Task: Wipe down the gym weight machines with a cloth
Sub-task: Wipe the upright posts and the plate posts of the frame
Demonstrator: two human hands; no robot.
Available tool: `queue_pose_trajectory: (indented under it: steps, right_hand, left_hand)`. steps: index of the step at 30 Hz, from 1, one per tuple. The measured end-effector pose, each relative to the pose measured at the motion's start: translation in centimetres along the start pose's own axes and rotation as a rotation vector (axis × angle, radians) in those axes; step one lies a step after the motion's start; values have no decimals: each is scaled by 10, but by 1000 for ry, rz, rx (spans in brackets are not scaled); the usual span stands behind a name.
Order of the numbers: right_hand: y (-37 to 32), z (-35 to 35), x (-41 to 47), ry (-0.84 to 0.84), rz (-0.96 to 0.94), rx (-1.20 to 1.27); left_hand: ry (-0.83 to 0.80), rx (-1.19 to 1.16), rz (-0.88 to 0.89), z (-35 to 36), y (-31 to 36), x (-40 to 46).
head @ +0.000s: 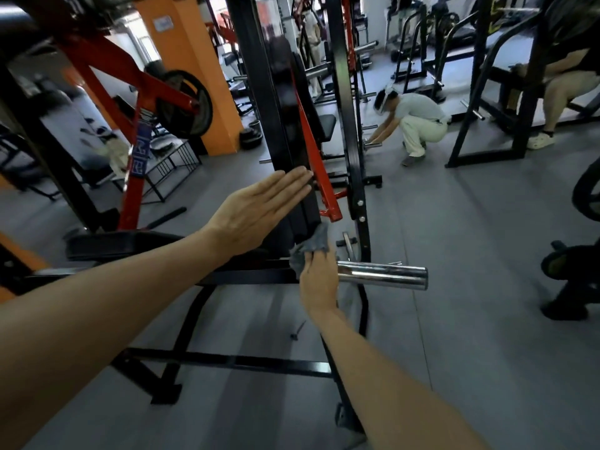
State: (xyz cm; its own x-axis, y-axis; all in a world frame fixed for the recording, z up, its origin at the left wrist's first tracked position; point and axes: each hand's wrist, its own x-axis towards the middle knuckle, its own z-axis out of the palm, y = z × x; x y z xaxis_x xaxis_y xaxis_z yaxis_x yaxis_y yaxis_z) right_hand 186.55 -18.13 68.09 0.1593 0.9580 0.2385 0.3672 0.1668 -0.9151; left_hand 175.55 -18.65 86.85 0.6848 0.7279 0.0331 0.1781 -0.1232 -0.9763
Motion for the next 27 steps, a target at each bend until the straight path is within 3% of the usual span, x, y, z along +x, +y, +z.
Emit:
queue_pose_trajectory:
  steps: [4,9,14,17,23,27]
  right_hand:
    - [-32,-4,20,55,51,-44]
    - [-16,-37,40,-311,-117,-472]
    - [-31,-45,5,-236,-140,-545]
    - [-32,-43,-6,-228,-184,-611]
    - [-35,-56,50,-474,4,-603]
    - [-28,-50,25,-325,-114,-585]
  left_hand:
    - [-6,-20,5,-1,-4,0]
    - [10,-65,-49,2,5,1]
    - [8,-116,-108,-3,25,5]
    - [-9,-100,-29,1,35,2]
    - [-13,-118,5,5,40,0]
    - [19,-149,-6,10,43,1]
